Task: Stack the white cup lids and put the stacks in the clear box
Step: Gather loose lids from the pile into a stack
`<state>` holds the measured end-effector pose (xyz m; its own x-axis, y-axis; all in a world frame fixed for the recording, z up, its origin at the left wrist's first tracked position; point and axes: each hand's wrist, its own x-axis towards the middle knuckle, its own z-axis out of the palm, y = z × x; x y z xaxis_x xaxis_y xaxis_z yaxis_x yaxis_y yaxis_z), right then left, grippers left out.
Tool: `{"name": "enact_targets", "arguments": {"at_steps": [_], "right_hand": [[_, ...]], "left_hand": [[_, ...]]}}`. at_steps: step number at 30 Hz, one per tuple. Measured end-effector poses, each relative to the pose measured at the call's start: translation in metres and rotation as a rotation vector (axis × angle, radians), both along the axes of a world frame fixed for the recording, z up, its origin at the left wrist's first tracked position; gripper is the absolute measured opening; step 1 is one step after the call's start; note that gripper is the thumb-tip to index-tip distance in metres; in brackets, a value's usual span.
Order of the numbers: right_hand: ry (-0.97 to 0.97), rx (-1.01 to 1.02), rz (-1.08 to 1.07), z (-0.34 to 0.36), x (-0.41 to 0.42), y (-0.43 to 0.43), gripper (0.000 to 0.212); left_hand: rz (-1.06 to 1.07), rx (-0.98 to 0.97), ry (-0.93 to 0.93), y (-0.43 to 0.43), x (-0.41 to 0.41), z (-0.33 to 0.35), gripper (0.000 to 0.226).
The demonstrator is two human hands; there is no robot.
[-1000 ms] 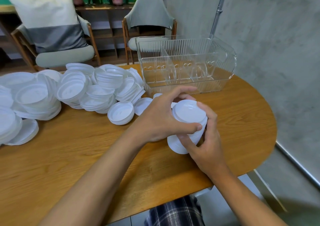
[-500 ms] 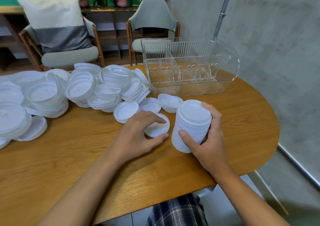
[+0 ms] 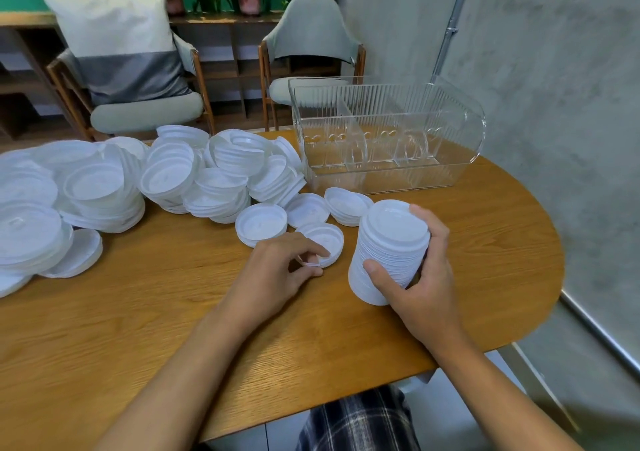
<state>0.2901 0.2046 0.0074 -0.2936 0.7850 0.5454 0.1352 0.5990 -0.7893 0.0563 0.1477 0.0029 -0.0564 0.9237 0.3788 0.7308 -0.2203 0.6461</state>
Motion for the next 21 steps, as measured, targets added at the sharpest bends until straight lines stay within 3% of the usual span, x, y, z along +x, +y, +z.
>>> {"name": "enact_targets", "arguments": {"at_steps": [6,15,18,21], "right_hand": [[-0.008,0.01,-0.001,-0.002,0.001,0.001,0.082],[0.045,0.0,-0.023,-0.002,0.001,0.002,0.073],[0.049,0.014,-0.028,-0.002,0.0,0.002,0.07],[0.061,0.015,-0.021,-0.001,0.0,0.001,0.071]], "left_hand": [[0.133,0.082,-0.352,0.0,0.008,0.022,0.015],[0.093,0.046,-0.894,0.002,0.028,0.069,0.039],[-0.012,-0.037,-0.866,0.006,0.038,0.077,0.041],[-0.025,-0.056,-0.591,0.011,0.049,0.076,0.035]]}}
